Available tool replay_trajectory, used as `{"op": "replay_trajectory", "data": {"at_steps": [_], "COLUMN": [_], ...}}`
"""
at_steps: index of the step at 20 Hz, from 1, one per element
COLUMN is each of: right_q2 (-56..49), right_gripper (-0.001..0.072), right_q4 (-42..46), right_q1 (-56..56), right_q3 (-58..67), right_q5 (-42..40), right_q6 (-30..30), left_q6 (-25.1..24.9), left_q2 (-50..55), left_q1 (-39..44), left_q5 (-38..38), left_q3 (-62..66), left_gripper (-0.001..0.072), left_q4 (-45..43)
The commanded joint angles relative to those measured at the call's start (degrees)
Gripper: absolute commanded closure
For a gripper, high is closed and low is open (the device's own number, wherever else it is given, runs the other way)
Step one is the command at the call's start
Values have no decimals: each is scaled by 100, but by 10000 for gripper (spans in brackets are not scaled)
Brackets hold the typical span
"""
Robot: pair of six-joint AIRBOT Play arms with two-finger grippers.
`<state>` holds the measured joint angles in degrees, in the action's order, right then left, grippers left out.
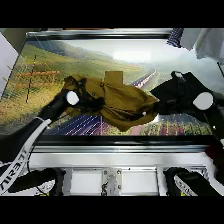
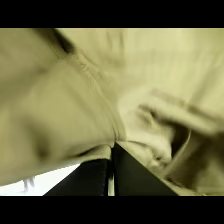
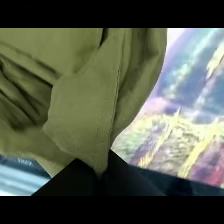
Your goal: Fold the clothes and pants, and hang the long-sleeved shirts on hangers.
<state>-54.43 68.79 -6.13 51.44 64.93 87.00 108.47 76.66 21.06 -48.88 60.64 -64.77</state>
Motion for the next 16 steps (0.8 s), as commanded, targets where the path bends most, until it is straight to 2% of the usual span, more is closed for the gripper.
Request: {"op": "replay_trajectory", "data": {"at_steps": [1,2,3,6,8,10,12,15,16], "right_q2": [496,501,501,446,278,-4,-420,-1126,-1373], "right_gripper": [509,165,58,70,71,72,72,76,157], "right_q4": [-52,-42,-42,-33,168,925,1926,2553,2664], "right_q1": [-334,-424,-444,-492,-754,-1241,-1596,-1696,-1696], "right_q3": [-975,-1038,-992,-531,-243,-144,-144,-144,-140], "right_q5": [-44,-22,-50,-44,-52,-179,-553,-1375,-1624], "right_q6": [-50,-387,-745,-1290,-1355,-1327,-1040,-1040,-1073], "left_q6": [-505,-520,-522,-522,-518,-520,-520,-520,-520], "left_q2": [-671,-815,-918,-1204,-1268,-1266,-1263,-1266,-1266], "left_q1": [-619,-625,-579,-315,-306,-306,-306,-306,-306], "left_q5": [-614,-719,-837,-756,-645,-684,-713,-706,-704], "left_q3": [125,-33,-221,-1008,-1360,-1530,-1572,-1569,-1569], "left_gripper": [697,697,697,696,696,697,696,696,696], "left_q4": [-315,-321,-326,-332,-280,-275,-275,-275,-275]}}
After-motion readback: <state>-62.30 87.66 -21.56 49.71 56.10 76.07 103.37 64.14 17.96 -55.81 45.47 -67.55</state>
